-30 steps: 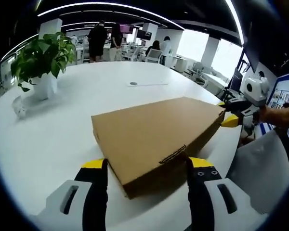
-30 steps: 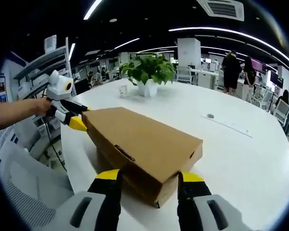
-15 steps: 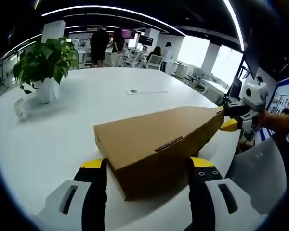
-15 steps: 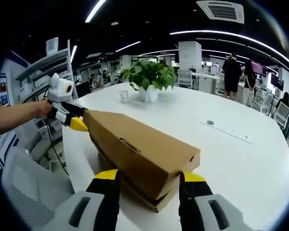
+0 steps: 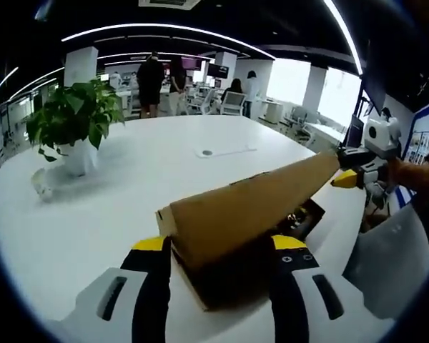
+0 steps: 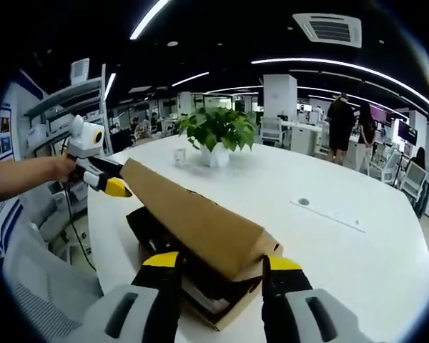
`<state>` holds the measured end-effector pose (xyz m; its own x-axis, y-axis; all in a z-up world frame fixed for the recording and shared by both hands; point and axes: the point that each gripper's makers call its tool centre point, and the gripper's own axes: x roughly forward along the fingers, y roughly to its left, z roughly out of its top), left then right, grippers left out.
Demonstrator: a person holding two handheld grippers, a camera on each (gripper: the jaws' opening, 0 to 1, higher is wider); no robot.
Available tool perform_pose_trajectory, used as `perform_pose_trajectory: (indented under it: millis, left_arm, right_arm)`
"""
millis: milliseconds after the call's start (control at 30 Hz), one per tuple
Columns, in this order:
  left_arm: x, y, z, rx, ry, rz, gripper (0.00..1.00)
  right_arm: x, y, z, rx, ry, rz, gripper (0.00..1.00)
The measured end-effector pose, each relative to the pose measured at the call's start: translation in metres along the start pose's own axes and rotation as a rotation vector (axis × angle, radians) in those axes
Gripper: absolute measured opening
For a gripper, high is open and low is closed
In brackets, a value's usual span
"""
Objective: Operate the shoe box by opening the lid, removing the specified soft item, and placing it in the target area until the item is outside and the box remains undamaged.
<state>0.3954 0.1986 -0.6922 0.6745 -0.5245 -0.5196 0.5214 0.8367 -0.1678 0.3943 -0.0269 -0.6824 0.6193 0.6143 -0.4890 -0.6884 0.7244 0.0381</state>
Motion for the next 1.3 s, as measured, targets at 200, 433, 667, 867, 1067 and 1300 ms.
perform_pose_trajectory:
  millis: [200,433,667,867,1067,1300]
  left_arm:
    - [0.000,0.005,0.007,-0.002,-0.017,0.019,0.48]
    - [0.001,0.012,0.015,-0.003,-0.030,0.045,0.42]
    - [0.004,0.021,0.025,0.002,-0.040,0.074,0.35]
    - [0.004,0.027,0.029,0.010,-0.040,0.103,0.26]
    - [0.006,0.034,0.036,0.005,-0.036,0.126,0.20]
    - [0.008,0.047,0.042,0.016,-0.024,0.169,0.07]
  right_arm:
    - [0.000,-0.003,0.007,-0.002,-0.012,-0.006,0.41]
    - [0.003,-0.008,0.014,0.000,-0.025,-0.015,0.41]
    - [0.005,-0.014,0.022,0.001,-0.041,-0.026,0.40]
    - [0.006,-0.017,0.025,0.002,-0.047,-0.028,0.40]
    - [0.008,-0.021,0.030,-0.001,-0.053,-0.031,0.40]
    - [0.011,-0.026,0.035,-0.006,-0.065,-0.039,0.38]
